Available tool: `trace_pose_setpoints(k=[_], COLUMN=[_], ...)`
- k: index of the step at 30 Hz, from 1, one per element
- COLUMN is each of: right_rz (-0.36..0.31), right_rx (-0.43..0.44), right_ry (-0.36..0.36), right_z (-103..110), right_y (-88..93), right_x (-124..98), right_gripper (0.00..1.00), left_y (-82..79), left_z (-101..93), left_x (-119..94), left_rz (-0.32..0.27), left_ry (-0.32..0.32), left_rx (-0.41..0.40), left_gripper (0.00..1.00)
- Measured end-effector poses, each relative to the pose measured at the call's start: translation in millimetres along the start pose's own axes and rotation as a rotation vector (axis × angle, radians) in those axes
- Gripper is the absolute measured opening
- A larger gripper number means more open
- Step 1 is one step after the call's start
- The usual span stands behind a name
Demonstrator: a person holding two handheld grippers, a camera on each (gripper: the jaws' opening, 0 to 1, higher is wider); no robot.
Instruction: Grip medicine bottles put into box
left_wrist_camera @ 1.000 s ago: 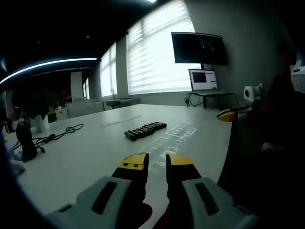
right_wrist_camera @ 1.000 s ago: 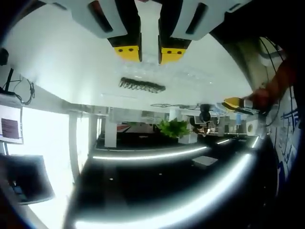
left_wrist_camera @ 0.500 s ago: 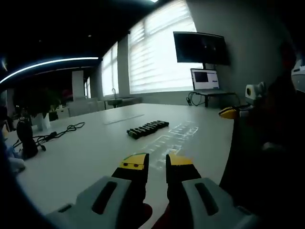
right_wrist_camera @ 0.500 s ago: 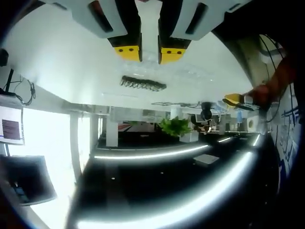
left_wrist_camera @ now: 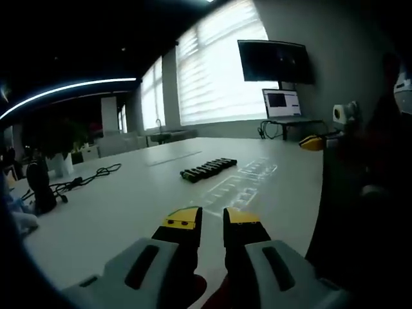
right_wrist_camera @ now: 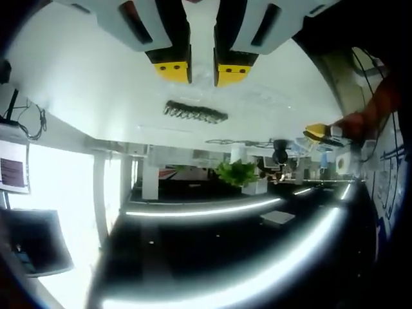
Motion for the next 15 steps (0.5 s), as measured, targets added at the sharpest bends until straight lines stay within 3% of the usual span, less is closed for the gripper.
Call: trace_pose_setpoints(k=[15], right_rz=[0.02], right_rx=[-0.014], right_ry=[0.022], right_z=[-13.2], right_y=[-19.5], right_x=[27.0], right_gripper=[0.1], left_y=[23.8], left_z=[15.6], left_x=[3.8], left_rz=[0.022], left_ry=[-0.016], left_rx=[-0.058], left_gripper=[0.08])
Point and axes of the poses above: the point that each gripper's makers call its tool centre point, and the gripper's own axes: x roughly forward along the fingers, z roughly to its left, y roughly out of its underside, the point moved 6 cm from there along -x, roughly backward along the fingers, and after that the axes turned 9 degrees about x, right-handed, at the moved point
